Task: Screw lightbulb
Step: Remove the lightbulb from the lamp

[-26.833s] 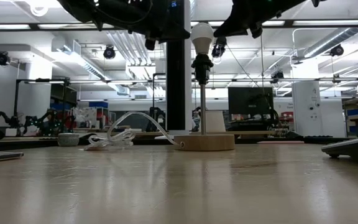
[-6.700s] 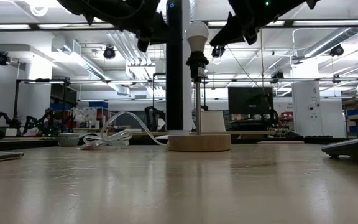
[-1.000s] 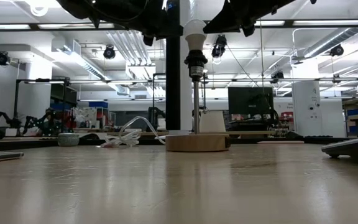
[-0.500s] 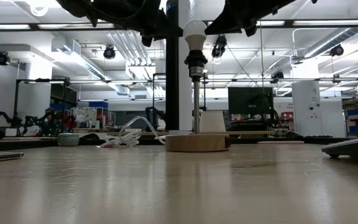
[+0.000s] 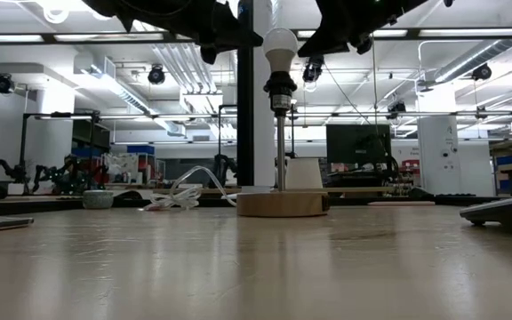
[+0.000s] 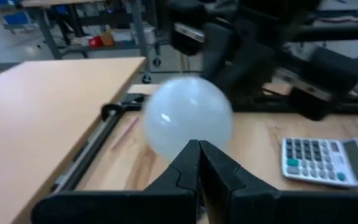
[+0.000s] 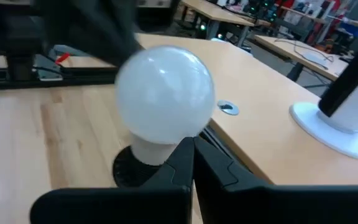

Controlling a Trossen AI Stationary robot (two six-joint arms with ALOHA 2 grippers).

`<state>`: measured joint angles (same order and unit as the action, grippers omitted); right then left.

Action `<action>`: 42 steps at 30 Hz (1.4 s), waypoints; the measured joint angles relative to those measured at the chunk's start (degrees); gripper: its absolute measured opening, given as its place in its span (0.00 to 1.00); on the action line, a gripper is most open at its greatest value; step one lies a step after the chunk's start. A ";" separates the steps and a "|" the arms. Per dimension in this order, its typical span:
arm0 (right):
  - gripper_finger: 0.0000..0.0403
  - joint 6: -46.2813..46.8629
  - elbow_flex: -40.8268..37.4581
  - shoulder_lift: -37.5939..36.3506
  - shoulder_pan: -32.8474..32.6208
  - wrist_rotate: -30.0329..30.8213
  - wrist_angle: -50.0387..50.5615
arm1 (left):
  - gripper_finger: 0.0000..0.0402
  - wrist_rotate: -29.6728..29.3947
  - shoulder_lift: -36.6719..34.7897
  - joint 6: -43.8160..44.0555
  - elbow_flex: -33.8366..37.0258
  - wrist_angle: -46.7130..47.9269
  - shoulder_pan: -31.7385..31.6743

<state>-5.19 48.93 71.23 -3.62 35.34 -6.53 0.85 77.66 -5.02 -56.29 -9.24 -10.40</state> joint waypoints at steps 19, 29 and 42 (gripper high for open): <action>0.00 2.53 0.04 -0.89 -2.54 -6.26 3.60 | 0.00 -17.91 0.22 -5.05 0.07 -5.01 0.41; 0.00 -0.72 0.04 -0.86 -0.55 -3.68 -0.30 | 0.00 -11.84 3.72 -4.68 0.08 -5.08 0.84; 0.00 -1.90 0.04 -0.93 -0.30 2.57 1.08 | 0.00 -9.40 1.69 -1.14 0.07 0.91 2.28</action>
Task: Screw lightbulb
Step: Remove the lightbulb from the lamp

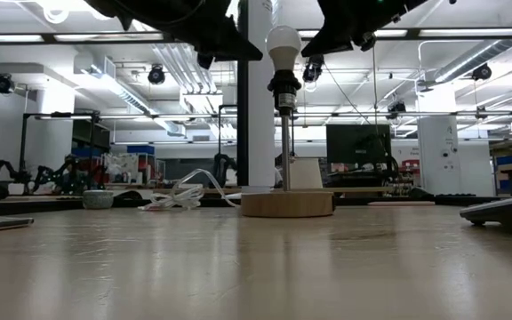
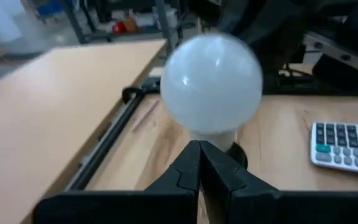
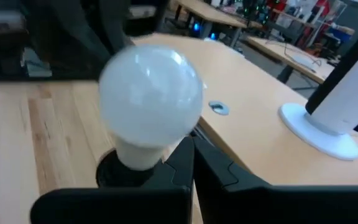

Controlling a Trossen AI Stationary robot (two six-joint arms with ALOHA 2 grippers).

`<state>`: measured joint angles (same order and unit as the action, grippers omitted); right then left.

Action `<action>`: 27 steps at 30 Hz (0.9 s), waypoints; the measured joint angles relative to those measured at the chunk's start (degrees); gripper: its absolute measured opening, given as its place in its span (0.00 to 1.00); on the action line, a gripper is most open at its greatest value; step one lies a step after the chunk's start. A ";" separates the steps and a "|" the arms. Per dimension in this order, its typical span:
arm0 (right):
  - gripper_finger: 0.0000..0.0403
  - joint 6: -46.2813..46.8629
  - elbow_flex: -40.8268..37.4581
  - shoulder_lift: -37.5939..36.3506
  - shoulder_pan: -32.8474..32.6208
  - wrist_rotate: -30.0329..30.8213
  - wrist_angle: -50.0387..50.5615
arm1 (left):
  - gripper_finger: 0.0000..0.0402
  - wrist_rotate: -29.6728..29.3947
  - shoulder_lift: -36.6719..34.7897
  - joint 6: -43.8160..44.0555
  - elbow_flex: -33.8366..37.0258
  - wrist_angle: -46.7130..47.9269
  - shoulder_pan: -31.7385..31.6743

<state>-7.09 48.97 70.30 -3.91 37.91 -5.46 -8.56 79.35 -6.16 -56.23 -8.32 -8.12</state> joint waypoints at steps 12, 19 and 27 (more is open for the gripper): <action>0.00 -0.16 -0.02 -0.46 -3.89 -2.27 0.06 | 0.00 -1.36 -0.17 0.22 0.00 -3.58 -0.26; 0.00 -0.53 -0.02 -0.11 -3.09 -2.97 -2.03 | 0.00 0.24 0.91 -1.30 0.00 -6.48 -0.27; 0.00 -0.31 -0.02 -0.11 -2.02 0.04 -0.67 | 0.00 3.70 -0.36 -0.67 0.00 -3.70 0.72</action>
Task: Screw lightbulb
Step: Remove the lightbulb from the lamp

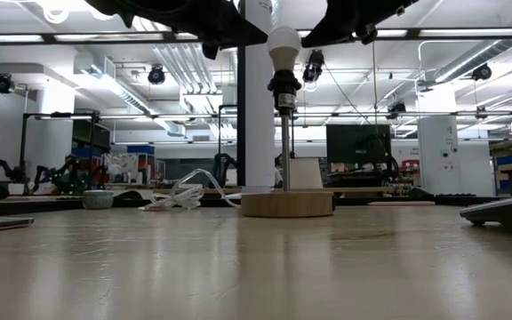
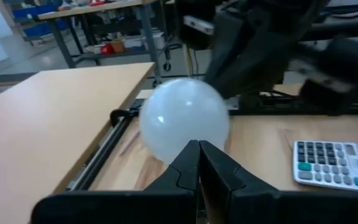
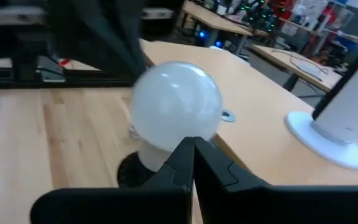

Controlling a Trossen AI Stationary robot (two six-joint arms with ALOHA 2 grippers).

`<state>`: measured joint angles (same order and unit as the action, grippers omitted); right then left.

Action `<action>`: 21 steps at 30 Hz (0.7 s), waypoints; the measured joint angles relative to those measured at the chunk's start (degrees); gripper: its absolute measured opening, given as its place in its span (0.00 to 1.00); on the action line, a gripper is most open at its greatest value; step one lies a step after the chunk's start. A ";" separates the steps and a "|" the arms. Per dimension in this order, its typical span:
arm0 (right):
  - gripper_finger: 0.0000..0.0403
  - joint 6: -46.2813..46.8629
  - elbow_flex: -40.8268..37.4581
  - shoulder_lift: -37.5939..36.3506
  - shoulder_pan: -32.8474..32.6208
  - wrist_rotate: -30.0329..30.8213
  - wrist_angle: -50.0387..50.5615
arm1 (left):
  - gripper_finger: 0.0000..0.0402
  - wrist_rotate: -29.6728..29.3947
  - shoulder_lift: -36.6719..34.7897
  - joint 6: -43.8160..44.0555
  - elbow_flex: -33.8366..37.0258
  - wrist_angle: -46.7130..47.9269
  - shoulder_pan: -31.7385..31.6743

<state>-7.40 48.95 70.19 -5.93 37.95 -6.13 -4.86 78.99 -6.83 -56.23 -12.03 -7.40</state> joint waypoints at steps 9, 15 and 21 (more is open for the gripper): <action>0.00 1.48 0.02 -0.25 -0.98 0.12 3.06 | 0.00 -3.79 -0.82 -1.47 -0.02 0.47 0.92; 0.00 0.91 0.02 -0.17 -1.99 -5.09 1.63 | 0.00 -18.72 0.43 -2.82 -0.02 -3.64 0.74; 0.00 -0.17 0.02 0.15 -1.24 -3.25 -0.63 | 0.00 -13.34 2.42 -4.60 -0.02 -5.95 0.80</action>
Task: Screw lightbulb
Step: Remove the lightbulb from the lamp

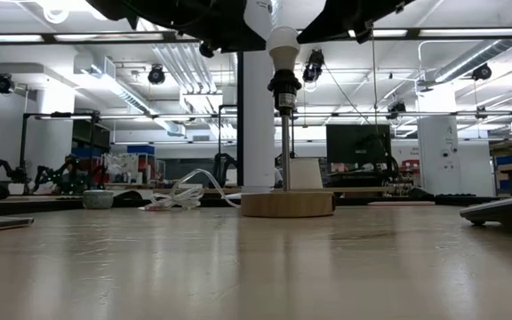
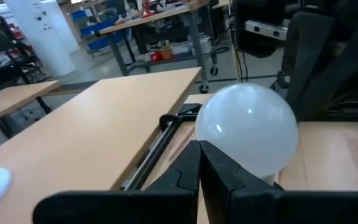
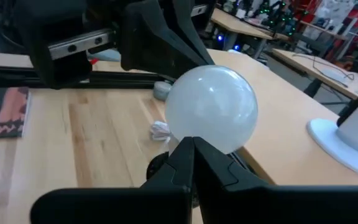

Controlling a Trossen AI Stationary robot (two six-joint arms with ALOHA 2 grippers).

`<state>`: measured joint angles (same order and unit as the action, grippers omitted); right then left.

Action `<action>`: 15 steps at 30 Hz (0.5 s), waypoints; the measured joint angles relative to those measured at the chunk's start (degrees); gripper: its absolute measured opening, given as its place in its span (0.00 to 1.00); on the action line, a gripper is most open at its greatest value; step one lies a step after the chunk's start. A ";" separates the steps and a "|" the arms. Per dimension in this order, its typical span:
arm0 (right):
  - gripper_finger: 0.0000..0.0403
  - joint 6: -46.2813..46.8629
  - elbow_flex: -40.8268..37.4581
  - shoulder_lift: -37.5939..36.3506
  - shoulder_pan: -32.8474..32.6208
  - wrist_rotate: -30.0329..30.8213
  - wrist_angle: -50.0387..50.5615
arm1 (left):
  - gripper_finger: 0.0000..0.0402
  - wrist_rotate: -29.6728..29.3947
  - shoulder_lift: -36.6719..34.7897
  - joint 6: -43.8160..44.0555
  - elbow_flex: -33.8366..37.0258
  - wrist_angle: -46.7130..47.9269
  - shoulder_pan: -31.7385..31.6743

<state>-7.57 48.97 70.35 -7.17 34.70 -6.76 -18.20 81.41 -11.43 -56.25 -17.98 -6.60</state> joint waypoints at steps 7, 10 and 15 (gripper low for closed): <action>0.00 0.00 0.00 -0.04 0.29 3.36 0.79 | 0.00 6.06 0.29 0.11 0.00 -0.01 0.18; 0.00 0.22 0.00 -0.07 0.43 4.96 1.40 | 0.00 6.95 0.04 0.12 0.00 0.42 0.48; 0.00 0.94 -0.02 -0.12 0.83 6.06 2.25 | 0.00 9.46 -0.33 0.89 0.00 0.58 1.20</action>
<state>-6.63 48.95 70.23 -6.34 40.77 -4.51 -8.74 81.08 -10.53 -56.25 -17.40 -5.40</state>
